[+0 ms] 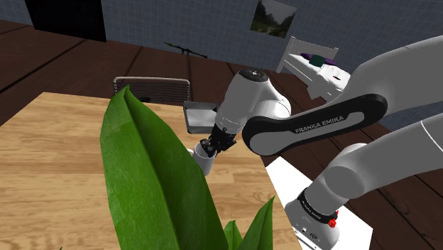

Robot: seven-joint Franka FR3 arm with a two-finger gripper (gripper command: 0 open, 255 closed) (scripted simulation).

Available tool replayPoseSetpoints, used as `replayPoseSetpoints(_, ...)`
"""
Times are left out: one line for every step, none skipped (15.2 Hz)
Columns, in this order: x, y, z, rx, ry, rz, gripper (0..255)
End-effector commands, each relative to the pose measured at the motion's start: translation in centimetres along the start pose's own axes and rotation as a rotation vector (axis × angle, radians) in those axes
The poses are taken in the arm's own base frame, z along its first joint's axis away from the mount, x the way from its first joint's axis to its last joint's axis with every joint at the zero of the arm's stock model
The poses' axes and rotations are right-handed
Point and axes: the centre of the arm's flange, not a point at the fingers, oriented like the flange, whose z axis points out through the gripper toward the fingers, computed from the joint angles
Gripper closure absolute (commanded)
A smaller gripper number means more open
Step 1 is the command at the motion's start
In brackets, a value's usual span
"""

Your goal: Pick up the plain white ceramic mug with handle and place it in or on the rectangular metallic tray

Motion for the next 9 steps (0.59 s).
replayPoseSetpoints(0.0, 0.0, 0.0, 0.000, 0.000, 0.000, 255)
replayPoseSetpoints(0.0, 0.0, 0.0, 0.000, 0.000, 0.000, 255)
replayPoseSetpoints(0.1, 0.0, -0.5, 0.000, 0.000, 0.000, 255)
replayPoseSetpoints(0.2, 0.0, -1.0, 0.000, 0.000, 0.000, 255)
replayPoseSetpoints(0.3, 0.0, -1.6, 0.000, 0.000, 0.000, 255)
replayPoseSetpoints(0.4, -0.1, -2.1, 0.000, 0.000, 0.000, 255)
replayPoseSetpoints(0.4, -0.1, -2.6, 0.000, 0.000, 0.000, 255)
replayPoseSetpoints(0.5, -0.1, -3.1, 0.000, 0.000, 0.000, 255)
replayPoseSetpoints(0.6, -0.1, -3.6, 0.000, 0.000, 0.000, 255)
